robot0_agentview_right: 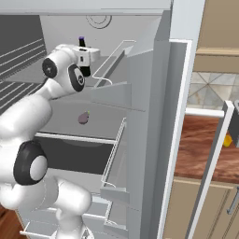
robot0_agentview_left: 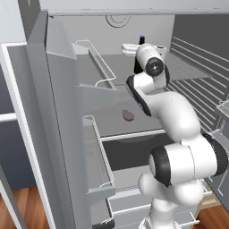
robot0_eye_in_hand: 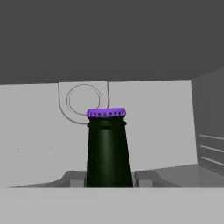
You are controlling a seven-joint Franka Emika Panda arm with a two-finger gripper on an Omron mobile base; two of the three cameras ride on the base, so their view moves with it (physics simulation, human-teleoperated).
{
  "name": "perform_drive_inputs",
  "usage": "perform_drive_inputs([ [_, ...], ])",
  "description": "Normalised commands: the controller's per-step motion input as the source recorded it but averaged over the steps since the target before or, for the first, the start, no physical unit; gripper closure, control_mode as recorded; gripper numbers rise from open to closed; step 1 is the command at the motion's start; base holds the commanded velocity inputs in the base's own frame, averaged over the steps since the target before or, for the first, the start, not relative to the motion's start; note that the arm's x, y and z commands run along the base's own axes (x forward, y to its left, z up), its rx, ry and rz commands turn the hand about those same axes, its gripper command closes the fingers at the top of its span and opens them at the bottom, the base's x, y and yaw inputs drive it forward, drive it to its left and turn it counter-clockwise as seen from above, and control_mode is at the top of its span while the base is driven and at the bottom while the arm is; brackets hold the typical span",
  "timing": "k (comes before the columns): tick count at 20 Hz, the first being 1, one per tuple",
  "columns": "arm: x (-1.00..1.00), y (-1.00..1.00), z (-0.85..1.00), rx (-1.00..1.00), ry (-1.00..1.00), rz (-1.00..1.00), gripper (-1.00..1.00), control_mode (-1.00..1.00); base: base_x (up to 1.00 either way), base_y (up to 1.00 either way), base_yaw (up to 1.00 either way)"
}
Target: Place the beer on the top shelf of the fridge to keep it out of children's reach, and place the eggplant and mango on lower shelves for easy access.
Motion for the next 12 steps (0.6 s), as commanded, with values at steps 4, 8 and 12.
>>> perform_drive_inputs([
  [4, 0.50, 0.04, 0.04, 0.00, 0.00, 0.00, -1.00, -1.00, 0.00, 0.00, 0.00],
  [8, 0.11, 0.08, 0.05, -0.02, 0.00, 0.00, -1.00, -1.00, 0.00, 0.00, 0.00],
  [12, -0.07, 0.11, 0.12, -0.08, 0.00, 0.00, -1.00, -1.00, 0.00, 0.00, 0.00],
])
